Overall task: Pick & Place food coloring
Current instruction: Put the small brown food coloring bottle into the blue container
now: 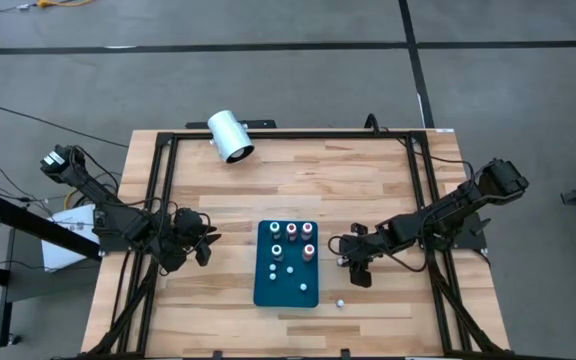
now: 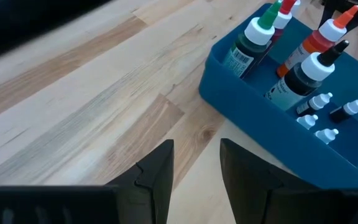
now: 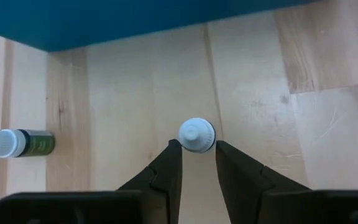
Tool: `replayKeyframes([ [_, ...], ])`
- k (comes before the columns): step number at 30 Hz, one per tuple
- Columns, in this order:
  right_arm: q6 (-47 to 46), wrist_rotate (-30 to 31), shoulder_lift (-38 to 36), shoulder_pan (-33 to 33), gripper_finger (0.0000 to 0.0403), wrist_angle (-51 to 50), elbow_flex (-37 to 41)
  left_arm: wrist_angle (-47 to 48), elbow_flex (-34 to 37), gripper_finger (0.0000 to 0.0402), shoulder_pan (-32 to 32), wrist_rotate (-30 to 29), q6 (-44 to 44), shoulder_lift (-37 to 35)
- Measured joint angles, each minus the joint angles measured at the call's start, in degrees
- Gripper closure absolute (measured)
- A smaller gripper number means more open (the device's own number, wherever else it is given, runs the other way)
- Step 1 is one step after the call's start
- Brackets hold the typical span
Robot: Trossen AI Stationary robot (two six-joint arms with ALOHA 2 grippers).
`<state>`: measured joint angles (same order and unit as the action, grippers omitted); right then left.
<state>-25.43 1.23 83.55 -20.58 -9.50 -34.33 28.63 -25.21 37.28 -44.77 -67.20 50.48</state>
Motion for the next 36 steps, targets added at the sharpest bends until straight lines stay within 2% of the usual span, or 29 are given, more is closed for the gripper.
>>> replayKeyframes([
  [4, 0.00, 0.00, 0.00, 0.00, 0.0302, 0.18, 0.00, 0.17, 0.00, 0.0281, 0.00, 0.00, -0.02, -0.02],
  [13, 0.42, 0.15, 0.04, 0.00, 0.0223, 0.20, 0.00, 0.17, 0.00, 0.0281, 0.00, 0.00, -0.04, -0.01],
  [18, 0.42, 0.15, 0.07, 0.00, 0.0201, 1.64, 0.00, 0.17, 0.00, 0.0281, 0.00, 0.00, -0.07, 0.00],
  [24, 0.42, 0.20, 0.09, 0.09, 0.0216, 1.73, 0.00, 0.17, 0.00, 0.0281, 0.00, 0.00, -0.11, -0.01],
  [36, 0.42, 0.24, 0.11, 0.09, 0.0294, 2.52, 0.00, 0.17, 0.00, 0.0281, 0.00, 0.00, -0.11, 0.00],
])
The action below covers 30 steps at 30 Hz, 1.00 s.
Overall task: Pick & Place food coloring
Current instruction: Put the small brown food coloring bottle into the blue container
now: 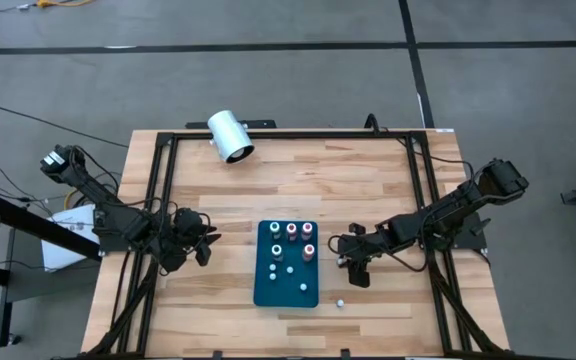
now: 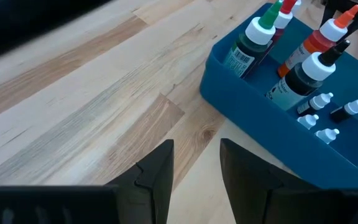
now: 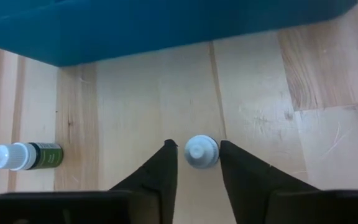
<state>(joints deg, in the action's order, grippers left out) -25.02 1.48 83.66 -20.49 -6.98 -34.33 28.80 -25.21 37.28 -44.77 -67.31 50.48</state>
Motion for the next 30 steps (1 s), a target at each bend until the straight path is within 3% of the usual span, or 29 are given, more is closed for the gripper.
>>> replayKeyframes([
  [12, 0.08, -0.04, -1.01, 0.02, 0.0360, -0.43, -2.61, 0.00, 0.00, 0.0281, -0.02, -0.02, -0.02, 0.00],
  [21, 5.51, -0.05, -1.73, -0.71, 0.0357, -12.49, -14.62, 0.00, 0.00, 0.0281, 0.00, -0.01, -0.02, 0.00],
  [30, 6.24, 1.41, -1.70, -2.66, 0.0357, -13.02, -22.36, 0.01, 0.00, 0.0281, -0.02, -0.08, 0.17, 0.00],
])
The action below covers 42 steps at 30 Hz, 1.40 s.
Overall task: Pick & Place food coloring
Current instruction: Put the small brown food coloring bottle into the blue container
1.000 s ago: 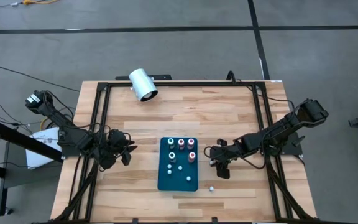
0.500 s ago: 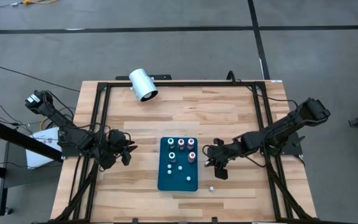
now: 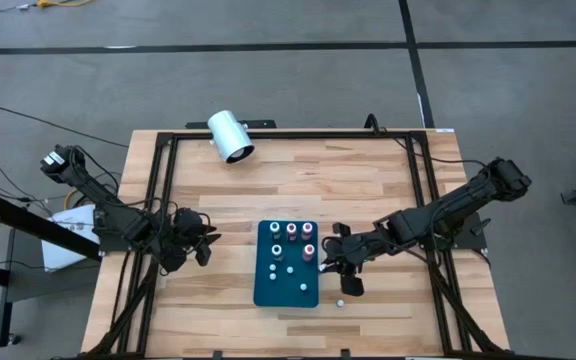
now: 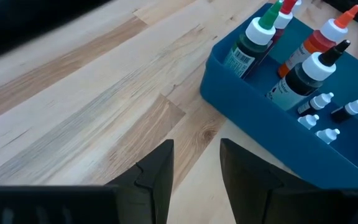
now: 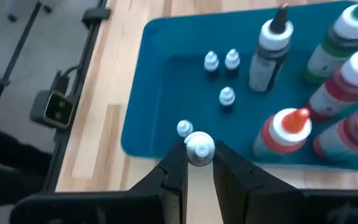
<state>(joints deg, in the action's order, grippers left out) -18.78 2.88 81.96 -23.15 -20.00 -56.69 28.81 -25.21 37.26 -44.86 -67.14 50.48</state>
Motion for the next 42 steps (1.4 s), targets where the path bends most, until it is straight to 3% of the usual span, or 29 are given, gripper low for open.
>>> replayKeyframes([
  [9, -2.18, 3.50, 4.13, -0.44, 0.0357, 2.18, -0.66, -0.01, 0.00, 0.0281, 0.02, -0.35, 0.02, 0.00],
  [16, -1.85, 3.31, 11.01, -0.47, 0.0357, 4.82, -2.59, -0.17, 0.00, 0.0281, 0.02, -0.37, 0.02, 0.02],
  [28, -0.84, 2.26, 12.26, 1.14, 0.0356, 3.88, -4.65, -0.44, 0.00, 0.0281, 0.02, -0.37, 0.02, 0.02],
  [34, -3.53, 1.97, 17.27, 0.91, 0.0356, 6.18, -5.38, -0.54, 0.00, 0.0281, 0.01, -0.34, 0.42, 0.02],
  [42, -4.34, 4.64, 22.89, 0.30, 0.0356, 3.98, -10.04, -1.87, 0.00, 0.0281, 0.00, -0.13, 1.99, 0.15],
])
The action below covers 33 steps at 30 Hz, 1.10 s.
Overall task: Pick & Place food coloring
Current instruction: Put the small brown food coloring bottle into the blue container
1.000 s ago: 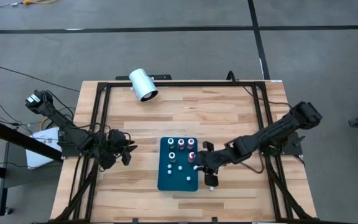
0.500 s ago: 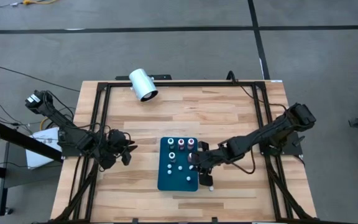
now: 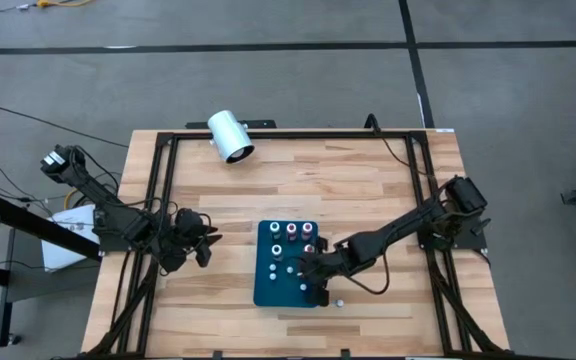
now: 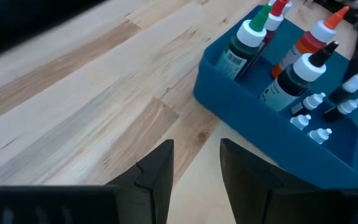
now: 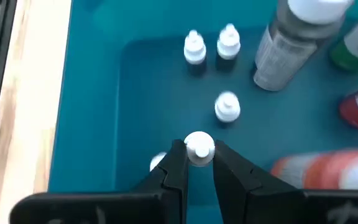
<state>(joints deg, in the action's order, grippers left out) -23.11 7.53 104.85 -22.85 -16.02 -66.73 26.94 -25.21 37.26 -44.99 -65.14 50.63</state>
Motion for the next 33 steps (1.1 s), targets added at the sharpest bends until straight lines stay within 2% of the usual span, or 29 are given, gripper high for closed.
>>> replayKeyframes([
  [18, -1.92, 0.11, 1.98, 0.00, 0.0355, -3.66, -1.37, -1.06, 0.00, 0.0281, 0.00, 0.72, 1.97, 0.00],
  [33, -1.88, -0.15, 1.98, 0.00, 0.0300, -3.67, -1.37, -1.03, 0.00, 0.0281, 0.00, 1.09, 2.38, 0.00],
])
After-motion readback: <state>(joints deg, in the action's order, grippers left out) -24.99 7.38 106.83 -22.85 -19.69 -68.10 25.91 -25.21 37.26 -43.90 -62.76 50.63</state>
